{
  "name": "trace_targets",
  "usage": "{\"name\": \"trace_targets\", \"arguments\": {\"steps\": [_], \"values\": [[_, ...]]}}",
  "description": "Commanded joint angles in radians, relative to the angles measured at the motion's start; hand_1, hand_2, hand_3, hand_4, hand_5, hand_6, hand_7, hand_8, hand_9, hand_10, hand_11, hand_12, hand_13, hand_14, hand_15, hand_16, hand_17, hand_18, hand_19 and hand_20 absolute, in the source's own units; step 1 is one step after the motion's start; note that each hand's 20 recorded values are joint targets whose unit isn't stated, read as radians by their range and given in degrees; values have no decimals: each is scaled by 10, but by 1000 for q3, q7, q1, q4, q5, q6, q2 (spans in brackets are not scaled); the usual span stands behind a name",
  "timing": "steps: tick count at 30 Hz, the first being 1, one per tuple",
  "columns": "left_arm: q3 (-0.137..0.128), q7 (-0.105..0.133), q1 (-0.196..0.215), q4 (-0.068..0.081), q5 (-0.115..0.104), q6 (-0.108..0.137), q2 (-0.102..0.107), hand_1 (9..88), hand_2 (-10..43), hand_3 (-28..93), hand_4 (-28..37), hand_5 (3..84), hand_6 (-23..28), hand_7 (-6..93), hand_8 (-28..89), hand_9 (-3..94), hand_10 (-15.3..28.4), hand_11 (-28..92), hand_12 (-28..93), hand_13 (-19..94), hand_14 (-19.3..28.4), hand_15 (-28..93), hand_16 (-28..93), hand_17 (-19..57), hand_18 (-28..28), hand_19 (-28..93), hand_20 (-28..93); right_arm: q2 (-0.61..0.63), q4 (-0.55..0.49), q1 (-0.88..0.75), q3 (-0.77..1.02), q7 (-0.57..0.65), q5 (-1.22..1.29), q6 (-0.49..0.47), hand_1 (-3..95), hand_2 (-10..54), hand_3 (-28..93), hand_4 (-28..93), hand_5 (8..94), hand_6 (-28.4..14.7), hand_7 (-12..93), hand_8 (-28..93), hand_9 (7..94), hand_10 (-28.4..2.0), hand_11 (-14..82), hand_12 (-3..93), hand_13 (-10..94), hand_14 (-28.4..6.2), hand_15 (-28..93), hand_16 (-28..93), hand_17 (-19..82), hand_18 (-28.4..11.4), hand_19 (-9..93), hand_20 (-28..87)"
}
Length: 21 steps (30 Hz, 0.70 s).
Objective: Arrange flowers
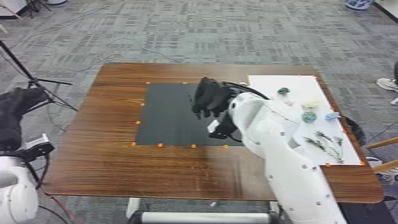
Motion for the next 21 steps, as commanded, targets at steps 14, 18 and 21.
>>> {"name": "trace_targets", "arguments": {"steps": [14,18,21], "values": [[151,2,-128,23,-13,-38,17,276,202,665,-283,554,16,209,-77,545,138,203,158,404,138,142,-5,130,104,75,226,-171,196,-58,-119,48,-3,202,599,-95,581,-117,810,-43,251,230,937,-124,273,164,937,-12,624,247,761,-66,932,404],[180,2,-140,26,-16,-49,9,277,198,667,-283,554,18,206,-74,543,138,199,158,401,138,137,-3,127,103,72,224,-168,211,-70,-153,41,-18,218,591,-95,599,-138,811,-45,247,216,937,-121,208,173,937,-13,625,239,762,-66,932,396],[187,4,-143,23,-14,-56,4,278,194,670,-283,553,20,203,-74,542,139,197,158,398,139,135,-2,125,104,71,224,-166,227,-70,-166,47,-21,224,582,-95,612,-148,808,-46,242,205,937,-118,168,172,937,-15,621,238,762,-67,932,391]]}}
